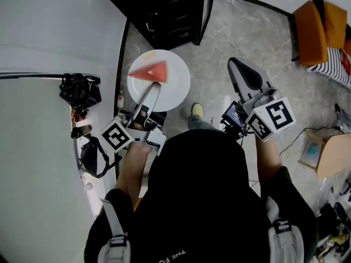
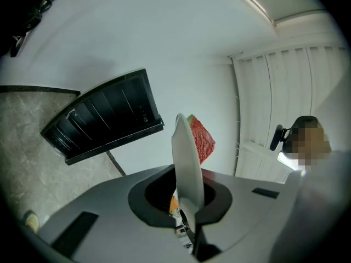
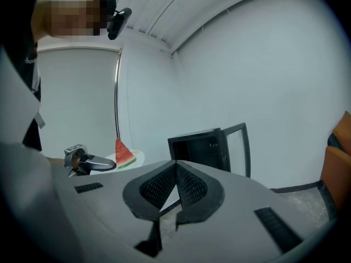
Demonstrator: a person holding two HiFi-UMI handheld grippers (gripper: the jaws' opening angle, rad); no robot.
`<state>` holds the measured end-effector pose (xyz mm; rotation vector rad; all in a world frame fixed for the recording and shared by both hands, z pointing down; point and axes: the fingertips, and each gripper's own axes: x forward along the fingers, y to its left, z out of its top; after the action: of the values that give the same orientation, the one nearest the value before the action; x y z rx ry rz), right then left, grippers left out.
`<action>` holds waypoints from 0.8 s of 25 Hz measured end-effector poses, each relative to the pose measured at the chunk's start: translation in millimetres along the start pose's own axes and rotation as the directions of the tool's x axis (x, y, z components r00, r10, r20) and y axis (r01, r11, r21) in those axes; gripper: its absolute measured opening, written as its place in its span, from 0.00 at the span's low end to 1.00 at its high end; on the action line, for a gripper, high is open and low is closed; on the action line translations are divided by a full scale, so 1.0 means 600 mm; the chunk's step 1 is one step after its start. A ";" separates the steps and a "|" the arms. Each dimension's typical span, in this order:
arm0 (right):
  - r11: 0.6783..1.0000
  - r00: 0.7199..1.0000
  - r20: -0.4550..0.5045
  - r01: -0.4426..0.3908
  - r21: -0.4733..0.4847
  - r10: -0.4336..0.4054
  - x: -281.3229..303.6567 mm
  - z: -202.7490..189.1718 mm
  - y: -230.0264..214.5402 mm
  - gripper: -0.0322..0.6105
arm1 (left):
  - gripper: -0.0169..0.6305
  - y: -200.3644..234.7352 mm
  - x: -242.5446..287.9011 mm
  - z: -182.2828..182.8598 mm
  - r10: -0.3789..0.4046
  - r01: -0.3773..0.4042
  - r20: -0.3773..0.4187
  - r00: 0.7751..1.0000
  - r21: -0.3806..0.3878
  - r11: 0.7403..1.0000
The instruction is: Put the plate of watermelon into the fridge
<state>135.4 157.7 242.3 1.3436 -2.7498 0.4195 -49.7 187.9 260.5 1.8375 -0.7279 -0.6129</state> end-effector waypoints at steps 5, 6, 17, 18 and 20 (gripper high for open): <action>1.000 1.000 -0.002 -0.019 -0.006 0.019 0.012 0.004 -0.022 0.07 | 0.06 0.002 0.029 0.000 -0.002 0.002 0.005 1.000 -0.001 1.000; 1.000 1.000 0.002 -0.022 -0.006 0.022 0.013 0.006 -0.025 0.07 | 0.06 -0.001 0.033 0.001 -0.003 0.003 0.006 1.000 0.001 1.000; 0.998 0.998 0.006 -0.055 -0.009 0.055 0.044 0.014 -0.033 0.07 | 0.06 0.003 0.049 0.020 -0.003 0.002 0.027 1.000 0.022 1.000; 0.998 0.998 0.003 -0.056 -0.014 0.056 0.046 0.014 -0.032 0.07 | 0.06 0.005 0.048 0.020 0.001 -0.001 0.026 1.000 0.021 1.000; 0.998 0.998 -0.004 -0.059 -0.019 0.059 0.051 0.012 -0.030 0.07 | 0.06 0.012 0.046 0.023 0.008 -0.008 0.023 1.000 0.016 1.000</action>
<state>131.2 121.6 244.2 1.2588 -2.7890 0.3967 -41.5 157.3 260.1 1.8443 -0.7571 -0.6258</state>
